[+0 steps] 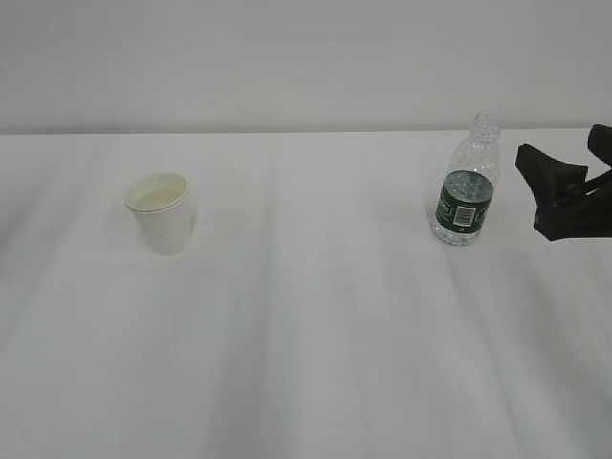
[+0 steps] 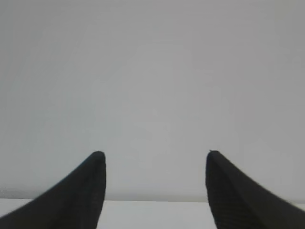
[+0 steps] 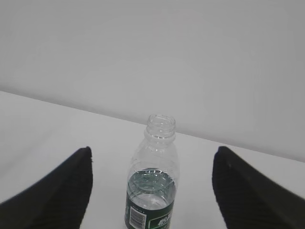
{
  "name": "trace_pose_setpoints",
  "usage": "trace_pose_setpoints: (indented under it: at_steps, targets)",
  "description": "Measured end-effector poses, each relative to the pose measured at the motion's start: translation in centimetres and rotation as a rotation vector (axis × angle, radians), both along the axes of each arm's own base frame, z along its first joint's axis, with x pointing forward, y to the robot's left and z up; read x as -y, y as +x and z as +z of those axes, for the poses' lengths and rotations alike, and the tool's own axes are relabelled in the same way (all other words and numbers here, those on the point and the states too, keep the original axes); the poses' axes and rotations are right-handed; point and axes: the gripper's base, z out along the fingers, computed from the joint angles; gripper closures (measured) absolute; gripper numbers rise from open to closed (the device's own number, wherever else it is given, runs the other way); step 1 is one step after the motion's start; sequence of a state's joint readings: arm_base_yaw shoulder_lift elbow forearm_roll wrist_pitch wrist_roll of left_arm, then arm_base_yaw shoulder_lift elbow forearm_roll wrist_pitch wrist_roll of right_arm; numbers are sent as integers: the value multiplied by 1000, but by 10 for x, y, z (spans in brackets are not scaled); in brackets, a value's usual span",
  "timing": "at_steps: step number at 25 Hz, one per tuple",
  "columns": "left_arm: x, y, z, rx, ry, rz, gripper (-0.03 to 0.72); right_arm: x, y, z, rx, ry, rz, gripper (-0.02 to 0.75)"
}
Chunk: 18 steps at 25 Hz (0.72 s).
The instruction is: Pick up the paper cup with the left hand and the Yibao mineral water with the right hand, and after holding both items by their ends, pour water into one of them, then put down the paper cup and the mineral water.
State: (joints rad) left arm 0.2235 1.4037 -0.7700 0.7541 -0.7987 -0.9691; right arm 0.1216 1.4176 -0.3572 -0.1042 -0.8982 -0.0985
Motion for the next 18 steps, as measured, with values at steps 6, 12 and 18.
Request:
trace_pose_setpoints:
  at_steps: [6, 12, 18]
  targets:
    - [-9, 2, -1, -35, -115, 84, 214, 0, 0, 0, -2, -3, 0, 146]
    - [-25, 1, 4, 2, -334, 152, 214, 0, 0, 0, 0, -11, 1, 146]
    - [-23, -3, 16, 123, -366, 78, 216, 0, 0, 0, 1, -16, 1, 146]
